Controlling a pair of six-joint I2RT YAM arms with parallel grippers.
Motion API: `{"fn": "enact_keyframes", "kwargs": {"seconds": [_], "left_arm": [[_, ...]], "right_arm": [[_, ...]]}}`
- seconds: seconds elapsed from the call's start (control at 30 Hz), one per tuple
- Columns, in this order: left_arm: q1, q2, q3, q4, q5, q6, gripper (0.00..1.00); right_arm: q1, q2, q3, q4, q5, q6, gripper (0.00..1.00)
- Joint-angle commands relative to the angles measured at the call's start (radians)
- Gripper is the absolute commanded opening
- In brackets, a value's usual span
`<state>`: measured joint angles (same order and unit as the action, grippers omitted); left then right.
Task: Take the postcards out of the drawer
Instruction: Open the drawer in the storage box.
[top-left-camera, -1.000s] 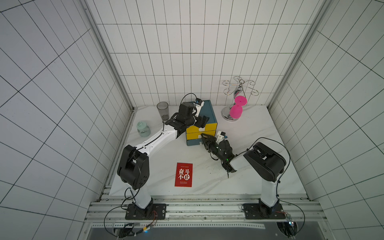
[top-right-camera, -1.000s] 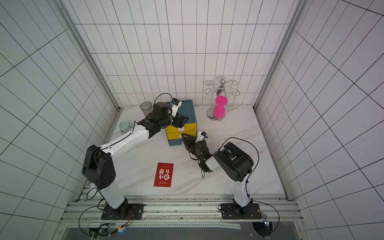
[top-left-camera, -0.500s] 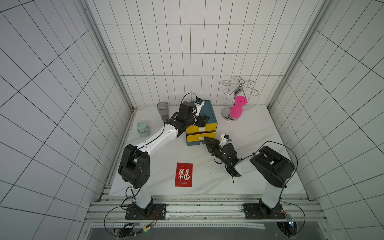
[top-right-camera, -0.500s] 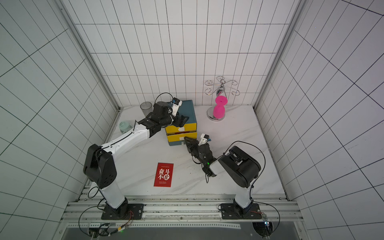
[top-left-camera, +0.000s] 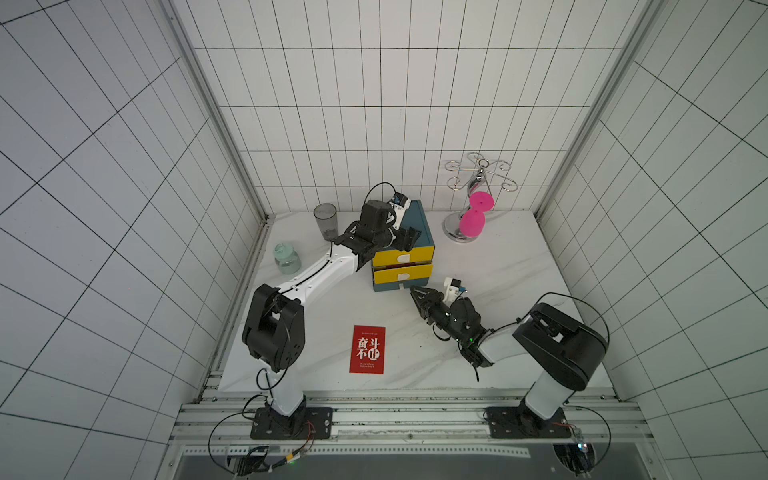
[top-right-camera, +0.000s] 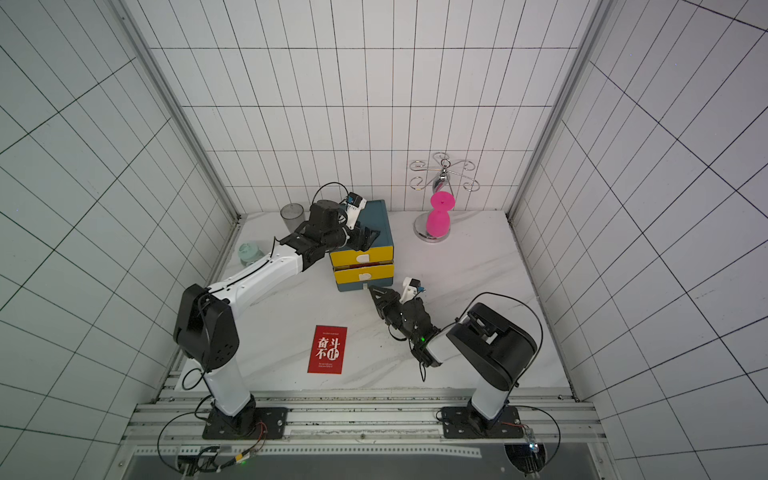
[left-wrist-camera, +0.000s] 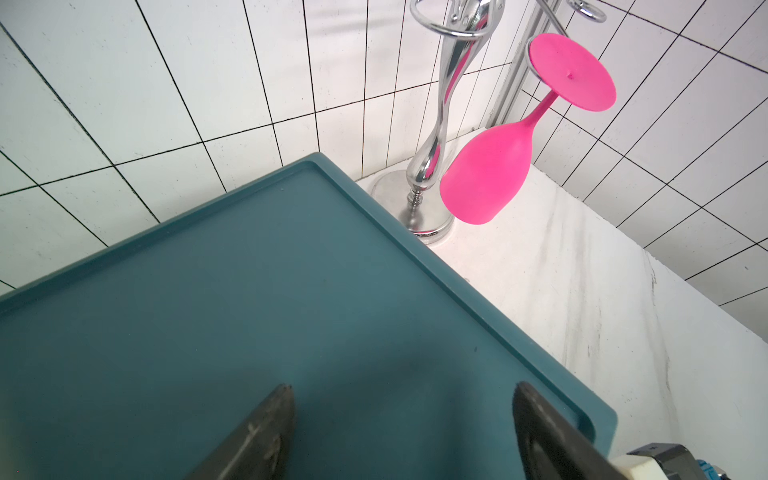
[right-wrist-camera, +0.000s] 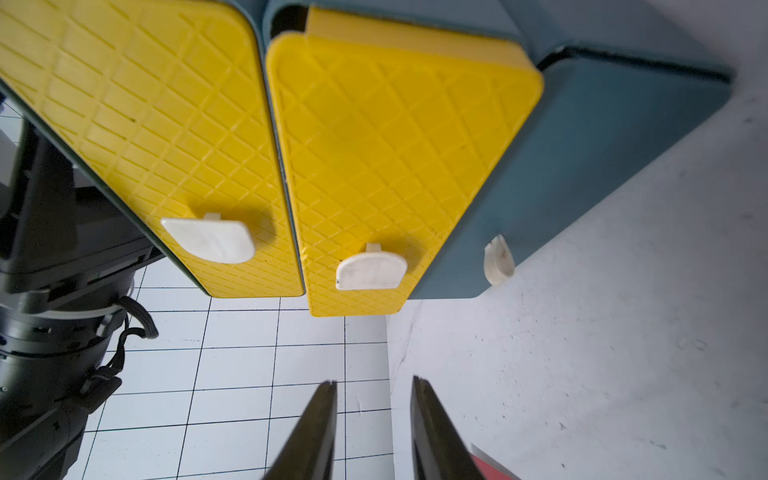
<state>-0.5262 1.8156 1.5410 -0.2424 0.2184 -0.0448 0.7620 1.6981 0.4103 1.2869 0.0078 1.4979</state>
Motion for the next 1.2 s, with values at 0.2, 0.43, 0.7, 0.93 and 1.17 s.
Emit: {"fn": "enact_keyframes", "kwargs": {"seconds": [0.2, 0.43, 0.7, 0.93, 1.17], "left_arm": [[0.011, 0.050, -0.027, -0.092, 0.009, -0.039, 0.81], [0.010, 0.047, -0.028, -0.097, 0.000, -0.031, 0.81], [0.009, 0.038, -0.034, -0.108, 0.001, -0.027, 0.81], [0.011, 0.031, -0.042, -0.106, 0.008, -0.028, 0.82], [0.012, 0.028, -0.046, -0.104, 0.014, -0.023, 0.82]], "right_arm": [[0.031, -0.058, -0.066, -0.018, -0.003, 0.030, 0.33], [0.036, -0.090, -0.088, -0.026, -0.008, 0.034, 0.33], [0.014, -0.053, -0.038, -0.038, -0.001, 0.023, 0.51], [0.013, 0.078, 0.047, 0.049, 0.015, 0.037, 0.57], [-0.008, 0.117, 0.102, 0.059, 0.033, 0.020, 0.58]]}}
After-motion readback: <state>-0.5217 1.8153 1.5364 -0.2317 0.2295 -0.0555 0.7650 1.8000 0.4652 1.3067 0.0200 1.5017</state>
